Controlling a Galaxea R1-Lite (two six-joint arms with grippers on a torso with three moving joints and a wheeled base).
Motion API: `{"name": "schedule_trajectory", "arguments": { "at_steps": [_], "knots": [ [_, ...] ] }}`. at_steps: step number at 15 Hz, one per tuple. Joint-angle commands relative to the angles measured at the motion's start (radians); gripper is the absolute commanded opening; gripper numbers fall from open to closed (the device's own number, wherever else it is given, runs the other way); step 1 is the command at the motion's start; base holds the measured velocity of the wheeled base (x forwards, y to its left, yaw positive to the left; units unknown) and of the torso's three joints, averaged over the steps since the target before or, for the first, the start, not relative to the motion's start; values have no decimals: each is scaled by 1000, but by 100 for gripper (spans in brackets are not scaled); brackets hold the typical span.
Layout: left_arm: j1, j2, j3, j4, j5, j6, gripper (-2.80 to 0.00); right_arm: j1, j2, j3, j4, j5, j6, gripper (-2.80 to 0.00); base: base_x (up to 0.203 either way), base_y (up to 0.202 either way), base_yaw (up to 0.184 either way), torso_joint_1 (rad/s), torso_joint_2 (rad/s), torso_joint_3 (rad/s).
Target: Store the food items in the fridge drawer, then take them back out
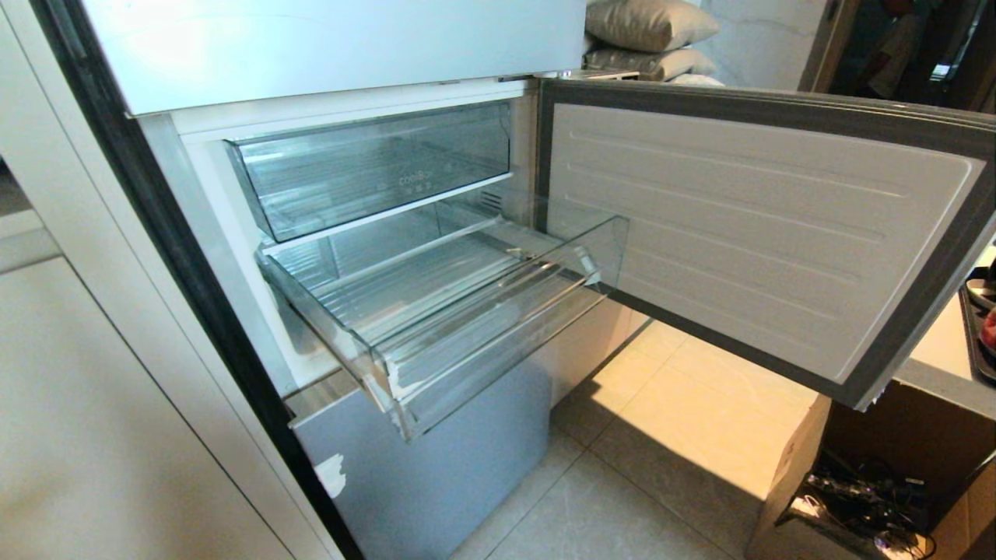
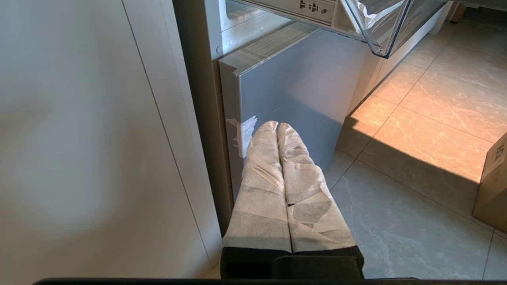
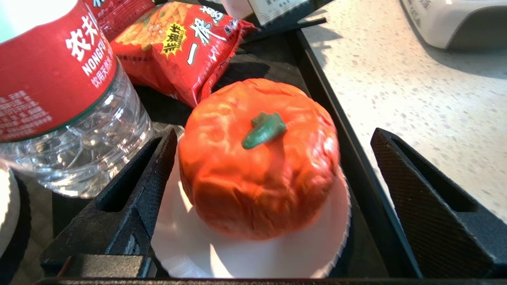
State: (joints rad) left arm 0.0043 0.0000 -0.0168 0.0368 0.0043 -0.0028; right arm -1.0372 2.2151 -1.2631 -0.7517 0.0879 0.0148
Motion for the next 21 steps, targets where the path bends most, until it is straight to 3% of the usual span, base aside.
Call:
{"name": "schedule_trajectory", "arguments": {
  "at_steps": [1,5,6,14,21],
  "knots": [
    [0,1,0,0,0,0,-280,2,24,-17,-29,4,4,0,0,0,0,0,0,0],
    [0,0,0,0,0,0,-280,9,35,-19,-57,7,12,0,0,0,0,0,0,0],
    [0,1,0,0,0,0,-280,11,35,-18,-57,13,20,-280,0,0,0,0,0,0],
    [0,1,0,0,0,0,-280,16,17,-9,-53,22,71,-280,0,0,0,0,0,0],
    [0,1,0,0,0,0,-280,14,-288,139,-34,5,89,-280,0,0,0,0,0,0]
  ]
}}
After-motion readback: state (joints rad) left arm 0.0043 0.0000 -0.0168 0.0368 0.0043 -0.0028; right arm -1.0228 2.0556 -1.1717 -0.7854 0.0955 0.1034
